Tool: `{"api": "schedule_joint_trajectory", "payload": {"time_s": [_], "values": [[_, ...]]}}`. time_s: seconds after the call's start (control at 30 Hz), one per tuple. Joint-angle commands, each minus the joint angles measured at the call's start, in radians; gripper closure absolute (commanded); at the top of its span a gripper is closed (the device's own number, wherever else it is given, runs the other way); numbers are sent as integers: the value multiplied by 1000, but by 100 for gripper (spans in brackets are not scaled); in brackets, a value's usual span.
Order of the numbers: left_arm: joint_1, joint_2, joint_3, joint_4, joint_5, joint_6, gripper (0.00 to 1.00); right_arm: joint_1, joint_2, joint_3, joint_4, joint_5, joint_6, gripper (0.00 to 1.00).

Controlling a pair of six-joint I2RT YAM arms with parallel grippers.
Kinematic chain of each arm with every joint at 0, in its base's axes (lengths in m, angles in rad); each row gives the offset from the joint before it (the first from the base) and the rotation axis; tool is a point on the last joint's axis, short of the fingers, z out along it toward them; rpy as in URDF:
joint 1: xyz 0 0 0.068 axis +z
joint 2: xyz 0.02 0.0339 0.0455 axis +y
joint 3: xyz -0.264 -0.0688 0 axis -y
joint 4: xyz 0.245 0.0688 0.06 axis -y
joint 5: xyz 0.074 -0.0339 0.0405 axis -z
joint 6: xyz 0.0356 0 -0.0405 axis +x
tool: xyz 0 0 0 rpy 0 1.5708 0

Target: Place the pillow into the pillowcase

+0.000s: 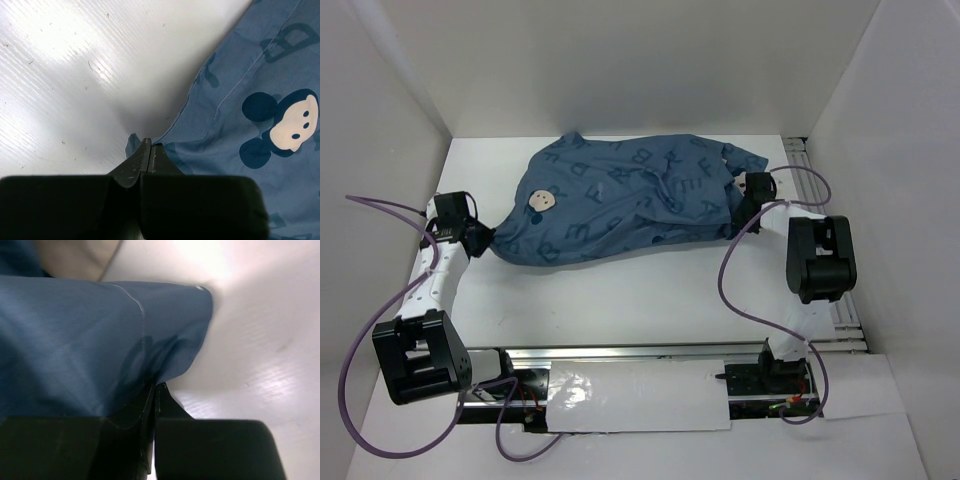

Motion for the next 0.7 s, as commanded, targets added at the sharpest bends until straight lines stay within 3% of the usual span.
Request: {"api": "schedule_joint_trajectory", "payload": {"time_s": [0.0,0.13,0.3,0.5,0.63,0.67], "values": [[7,-17,3,39,-12,19,100,-2,40,-88,-7,-99,3,100],[7,-36,35,48,42,28,100,-2,-104,-97,88,-86,-29,100],[7,-78,156,33,105,37,100,-41,-475,-126,240,-48,-57,100],[7,-105,496,-110,67,46,100,-62,-775,50,202,230,-132,100],[16,-80,762,-223,42,75,100,-71,-835,208,173,347,-216,100],[16,-65,900,-295,10,86,100,-71,-845,297,154,399,-230,100]]}}
